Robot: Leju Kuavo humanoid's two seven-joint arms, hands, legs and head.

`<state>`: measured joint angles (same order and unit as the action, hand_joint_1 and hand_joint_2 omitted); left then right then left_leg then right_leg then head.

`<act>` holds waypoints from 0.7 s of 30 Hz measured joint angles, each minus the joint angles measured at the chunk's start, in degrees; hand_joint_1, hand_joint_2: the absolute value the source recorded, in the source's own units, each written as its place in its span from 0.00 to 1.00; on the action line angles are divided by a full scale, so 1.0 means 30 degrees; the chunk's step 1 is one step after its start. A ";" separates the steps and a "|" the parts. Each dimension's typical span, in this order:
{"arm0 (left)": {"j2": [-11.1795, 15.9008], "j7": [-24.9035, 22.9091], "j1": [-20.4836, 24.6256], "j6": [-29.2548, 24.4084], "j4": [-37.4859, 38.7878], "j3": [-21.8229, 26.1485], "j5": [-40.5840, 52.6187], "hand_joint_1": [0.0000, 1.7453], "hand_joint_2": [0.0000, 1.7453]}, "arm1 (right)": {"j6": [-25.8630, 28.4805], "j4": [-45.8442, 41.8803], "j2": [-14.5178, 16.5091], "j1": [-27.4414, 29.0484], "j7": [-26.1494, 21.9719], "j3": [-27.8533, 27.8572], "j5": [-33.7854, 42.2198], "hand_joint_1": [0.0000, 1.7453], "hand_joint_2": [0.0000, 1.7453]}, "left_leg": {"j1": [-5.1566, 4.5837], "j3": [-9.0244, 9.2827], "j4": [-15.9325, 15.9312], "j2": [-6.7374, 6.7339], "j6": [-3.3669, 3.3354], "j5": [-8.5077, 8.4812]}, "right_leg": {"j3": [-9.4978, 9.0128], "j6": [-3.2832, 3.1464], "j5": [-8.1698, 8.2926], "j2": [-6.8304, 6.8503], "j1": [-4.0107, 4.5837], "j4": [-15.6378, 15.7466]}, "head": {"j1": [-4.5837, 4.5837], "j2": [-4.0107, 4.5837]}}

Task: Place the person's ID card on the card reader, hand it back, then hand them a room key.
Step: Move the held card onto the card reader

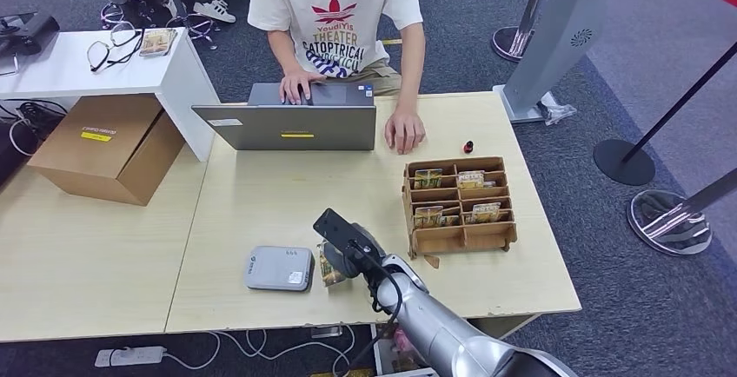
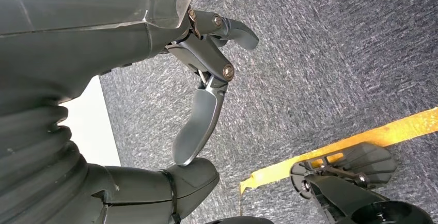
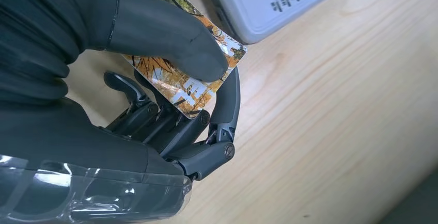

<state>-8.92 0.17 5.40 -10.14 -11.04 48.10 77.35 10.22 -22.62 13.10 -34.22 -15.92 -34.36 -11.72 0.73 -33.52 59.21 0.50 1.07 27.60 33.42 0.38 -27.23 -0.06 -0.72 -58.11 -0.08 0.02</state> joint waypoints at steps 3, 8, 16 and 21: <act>0.0000 0.0025 0.0004 0.0005 0.0000 -0.0045 -0.0044 0.00 1.00 | -0.0233 -0.0750 -0.0073 -0.0005 -0.0426 0.0359 0.0184 1.00 1.00 | 0.0001 -0.0003 0.0000 0.0000 0.0000 0.0000 | 0.0006 0.0000 0.0000 -0.0001 0.0000 0.0000 | 0.0000 0.0000; -0.0006 0.0062 0.0020 0.0027 0.0000 -0.0133 -0.0155 0.00 1.00 | -0.0584 -0.2615 -0.0272 0.0112 -0.0960 0.0955 0.0406 1.00 1.00 | 0.0000 -0.0004 0.0000 -0.0004 0.0000 0.0000 | 0.0010 0.0000 0.0000 -0.0004 0.0000 0.0000 | 0.0000 0.0000; 0.0000 0.0173 0.0038 0.0029 0.0000 -0.0137 -0.0359 0.00 1.00 | -0.0690 -0.5685 -0.0689 0.0369 -0.1125 0.1548 0.0459 1.00 1.00 | 0.0000 -0.0005 0.0000 -0.0006 0.0000 0.0000 | 0.0011 0.0000 0.0000 -0.0006 0.0000 0.0001 | 0.0000 0.0000; 0.0000 0.0176 0.0046 0.0029 0.0000 -0.0137 -0.0363 0.00 1.00 | -0.0730 -0.6564 -0.0858 0.0463 -0.1167 0.1714 0.0484 1.00 1.00 | 0.0000 -0.0005 0.0000 -0.0007 0.0000 0.0000 | 0.0012 0.0000 0.0000 -0.0008 0.0000 0.0000 | 0.0002 0.0000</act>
<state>-8.92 0.70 5.54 -10.05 -11.04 47.69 76.26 8.03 -42.31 10.52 -32.83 -19.43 -29.22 -10.26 0.73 -33.54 59.21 0.48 1.07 27.60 33.46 0.38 -27.23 -0.08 -0.72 -58.11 -0.08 0.02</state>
